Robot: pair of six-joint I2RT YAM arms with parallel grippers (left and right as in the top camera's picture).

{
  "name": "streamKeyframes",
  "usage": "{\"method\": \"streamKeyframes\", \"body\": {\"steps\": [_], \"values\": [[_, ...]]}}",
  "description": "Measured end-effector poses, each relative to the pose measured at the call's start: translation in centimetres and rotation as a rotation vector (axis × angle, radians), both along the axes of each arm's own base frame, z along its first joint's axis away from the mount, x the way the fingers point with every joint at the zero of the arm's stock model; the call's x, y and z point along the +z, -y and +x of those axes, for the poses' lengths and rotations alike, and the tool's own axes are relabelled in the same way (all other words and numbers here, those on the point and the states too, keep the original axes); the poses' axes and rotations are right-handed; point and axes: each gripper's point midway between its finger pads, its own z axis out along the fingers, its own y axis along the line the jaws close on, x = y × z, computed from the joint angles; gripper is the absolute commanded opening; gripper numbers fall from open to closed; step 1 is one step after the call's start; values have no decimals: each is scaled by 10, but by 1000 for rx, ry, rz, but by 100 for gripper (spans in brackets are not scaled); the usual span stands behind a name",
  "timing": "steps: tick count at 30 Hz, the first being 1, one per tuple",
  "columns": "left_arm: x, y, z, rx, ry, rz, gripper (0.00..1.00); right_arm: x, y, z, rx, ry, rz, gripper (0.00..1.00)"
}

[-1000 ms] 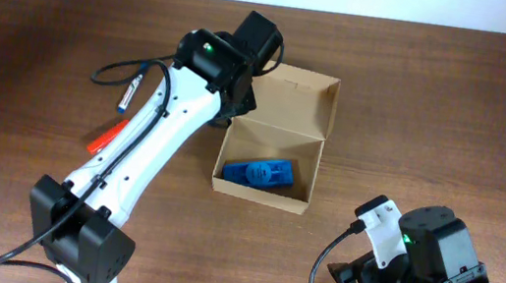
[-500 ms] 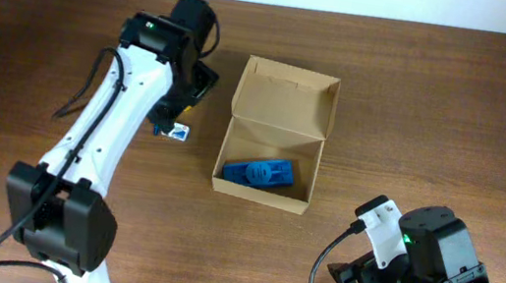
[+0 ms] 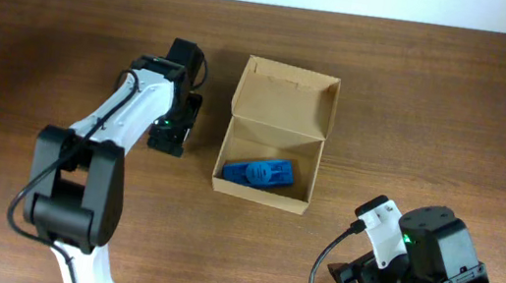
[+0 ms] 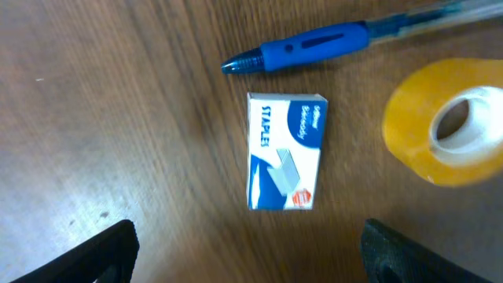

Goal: Pack container
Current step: 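Lift the staples box and reposition the left arm beside the box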

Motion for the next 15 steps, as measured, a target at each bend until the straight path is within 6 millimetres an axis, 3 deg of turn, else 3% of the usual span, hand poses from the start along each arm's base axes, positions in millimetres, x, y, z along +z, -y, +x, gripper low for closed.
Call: {"method": "streamKeyframes", "body": {"steps": [5,13,15], "values": [[-12,-7,13,2,28,13,80,0,0,0,0,0,0,99],[-31,-14,12,-7,-8,42,77,0,0,0,-1,0,0,99],[-31,-14,14,-16,-4,42,69,0,0,0,-1,1,1,99]]}}
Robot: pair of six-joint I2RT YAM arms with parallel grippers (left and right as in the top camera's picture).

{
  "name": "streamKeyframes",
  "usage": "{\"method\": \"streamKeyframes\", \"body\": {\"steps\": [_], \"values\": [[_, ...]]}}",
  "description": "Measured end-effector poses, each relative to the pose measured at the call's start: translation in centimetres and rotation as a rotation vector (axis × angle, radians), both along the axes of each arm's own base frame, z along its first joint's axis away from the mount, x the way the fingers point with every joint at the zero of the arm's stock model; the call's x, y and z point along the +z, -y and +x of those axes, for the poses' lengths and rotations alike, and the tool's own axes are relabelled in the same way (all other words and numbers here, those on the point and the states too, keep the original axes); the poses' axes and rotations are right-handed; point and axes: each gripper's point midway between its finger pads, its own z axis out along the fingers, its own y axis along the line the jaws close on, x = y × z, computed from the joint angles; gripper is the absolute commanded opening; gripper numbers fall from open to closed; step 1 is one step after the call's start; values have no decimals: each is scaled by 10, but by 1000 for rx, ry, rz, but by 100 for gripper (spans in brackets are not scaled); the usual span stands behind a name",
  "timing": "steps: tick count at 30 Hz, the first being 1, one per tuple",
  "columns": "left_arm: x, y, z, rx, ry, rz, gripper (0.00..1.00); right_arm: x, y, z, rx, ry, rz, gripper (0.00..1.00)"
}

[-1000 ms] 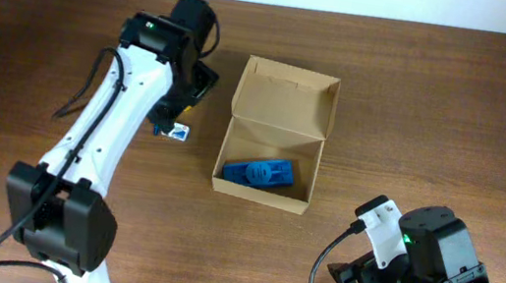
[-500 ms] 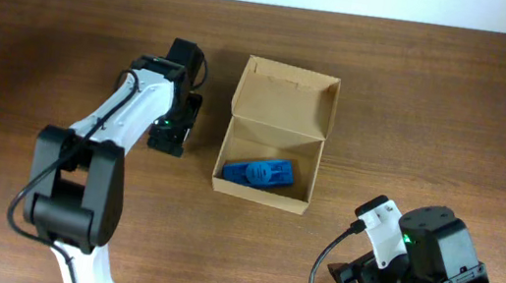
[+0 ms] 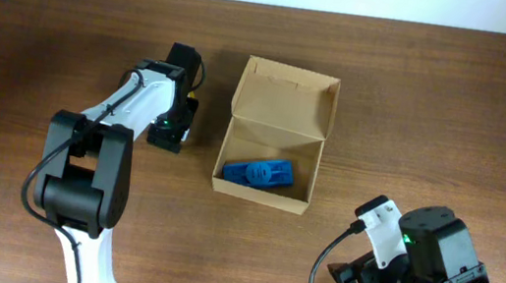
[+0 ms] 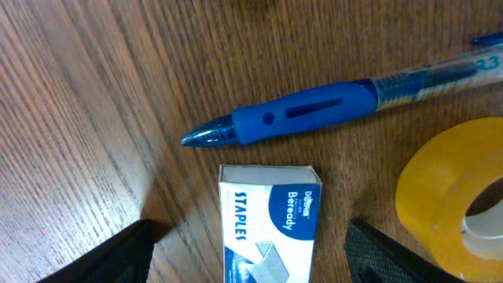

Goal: Pack container
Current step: 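Lift the staples box and reposition the left arm beside the box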

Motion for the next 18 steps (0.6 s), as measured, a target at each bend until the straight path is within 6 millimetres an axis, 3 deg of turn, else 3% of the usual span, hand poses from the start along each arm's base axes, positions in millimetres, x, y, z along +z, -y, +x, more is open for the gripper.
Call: {"method": "streamKeyframes", "body": {"steps": [9,15,18], "values": [[-1,-5,2,-23,3,1,29,0,0,0,0,-1,-1,99],[-1,-3,2,-42,1,-8,11,0,0,0,0,-1,-1,99],[0,-1,-1,-95,-14,-10,8,0,0,0,1,-1,-1,99]]}}
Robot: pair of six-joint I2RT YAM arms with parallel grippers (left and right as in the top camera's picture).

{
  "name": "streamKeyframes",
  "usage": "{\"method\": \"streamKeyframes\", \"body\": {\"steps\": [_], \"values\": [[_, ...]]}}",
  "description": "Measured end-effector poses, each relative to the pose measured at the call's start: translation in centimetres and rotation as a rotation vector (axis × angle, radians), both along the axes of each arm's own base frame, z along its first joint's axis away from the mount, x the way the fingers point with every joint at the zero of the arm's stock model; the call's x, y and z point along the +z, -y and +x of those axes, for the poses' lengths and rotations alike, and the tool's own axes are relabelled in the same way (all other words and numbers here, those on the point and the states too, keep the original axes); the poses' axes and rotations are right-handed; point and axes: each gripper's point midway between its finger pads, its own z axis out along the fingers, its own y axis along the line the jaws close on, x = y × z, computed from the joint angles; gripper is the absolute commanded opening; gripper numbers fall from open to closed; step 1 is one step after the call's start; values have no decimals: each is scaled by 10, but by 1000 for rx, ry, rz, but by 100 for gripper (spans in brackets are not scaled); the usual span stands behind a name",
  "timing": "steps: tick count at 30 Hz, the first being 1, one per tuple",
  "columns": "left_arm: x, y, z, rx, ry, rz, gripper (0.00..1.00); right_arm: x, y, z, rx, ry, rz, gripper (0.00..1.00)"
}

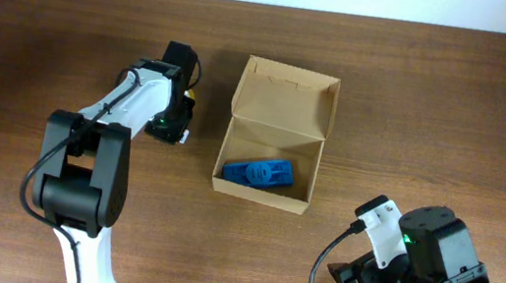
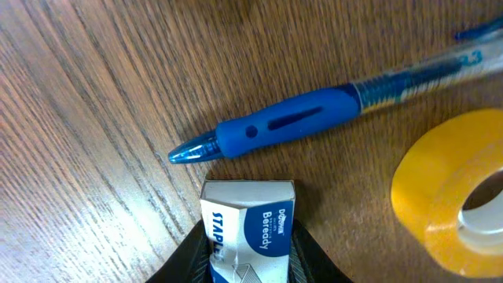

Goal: Pack container
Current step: 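Lift the staples box and reposition the left arm beside the box, then carry the staples box into the cardboard box and release it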

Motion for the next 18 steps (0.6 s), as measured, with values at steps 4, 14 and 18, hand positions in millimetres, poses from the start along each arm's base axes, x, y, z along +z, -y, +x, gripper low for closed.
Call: {"method": "streamKeyframes", "body": {"steps": [4,14,18], "values": [[24,10,-8,-106,16,31,8,0,0,0,-1,0,0,99],[161,96,-26,-558,372,62,9,0,0,0,-1,0,0,99],[170,149,-34,-767,453,60,11,0,0,0,0,0,-1,99]]}}
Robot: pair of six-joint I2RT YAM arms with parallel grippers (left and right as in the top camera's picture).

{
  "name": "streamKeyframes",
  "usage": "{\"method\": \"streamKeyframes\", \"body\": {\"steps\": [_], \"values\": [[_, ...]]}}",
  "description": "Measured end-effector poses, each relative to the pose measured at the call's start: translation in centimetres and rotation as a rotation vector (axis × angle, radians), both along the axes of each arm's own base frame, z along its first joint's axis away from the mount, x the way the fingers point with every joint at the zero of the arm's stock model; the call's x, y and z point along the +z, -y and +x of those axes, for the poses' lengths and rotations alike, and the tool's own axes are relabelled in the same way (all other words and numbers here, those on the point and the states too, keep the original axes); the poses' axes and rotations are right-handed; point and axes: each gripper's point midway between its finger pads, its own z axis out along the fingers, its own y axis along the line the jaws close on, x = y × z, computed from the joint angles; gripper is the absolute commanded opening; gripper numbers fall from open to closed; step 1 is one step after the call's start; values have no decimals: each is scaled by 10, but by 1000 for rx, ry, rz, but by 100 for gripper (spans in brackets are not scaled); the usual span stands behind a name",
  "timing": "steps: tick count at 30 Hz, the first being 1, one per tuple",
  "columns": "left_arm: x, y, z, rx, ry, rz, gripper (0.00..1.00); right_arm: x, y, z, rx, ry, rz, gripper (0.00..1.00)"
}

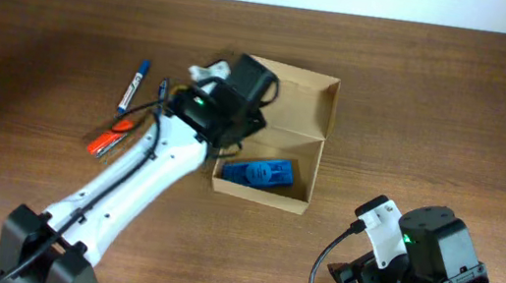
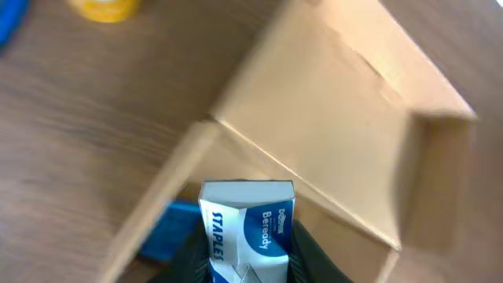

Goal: Pack container
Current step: 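Carry the staples box into the cardboard box and release it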

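Note:
An open cardboard box stands mid-table with its lid up at the far side. A blue item lies near the box's front wall and shows again as the blue item in the left wrist view. My left gripper hangs over the box's left rim. The left gripper is shut on a white and blue staples box, held above the box's inside. My right arm sits folded at the near right, and its jaws cannot be made out.
A blue pen and an orange-red pen lie on the wooden table left of the box. A yellow tape roll lies on the table beyond the box's left side.
My left gripper, then shut on the staples box on the table beside the pen and tape, is now over the cardboard box's left rim with the staples box held in the air.
My left gripper hung open over the staples box left of the cardboard box, then stood lower with a finger on either side of it. It was then shut on it. Now it holds it over the open cardboard box. The right arm has stayed still.

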Motion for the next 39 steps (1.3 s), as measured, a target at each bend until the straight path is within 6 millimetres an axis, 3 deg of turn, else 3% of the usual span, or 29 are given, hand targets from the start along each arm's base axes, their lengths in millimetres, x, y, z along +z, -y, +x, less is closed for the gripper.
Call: {"method": "streamKeyframes", "body": {"steps": [3,6,13,28,31,35,39], "values": [[-5,37,-13,-157,24,32,13,0,0,0,-1,0,0,99],[-30,66,-26,-285,-4,88,13,0,0,0,-1,0,0,99],[-50,102,-50,-461,-4,146,14,0,0,0,-1,0,0,99],[-74,122,-69,-559,-40,188,14,0,0,0,-1,0,1,99],[-75,123,-71,-564,-45,184,26,0,0,0,-1,0,0,99],[-75,125,-72,-573,-50,176,52,0,0,0,-1,0,1,99],[-75,125,-73,-579,-52,174,54,0,0,0,-1,0,0,99]]}}
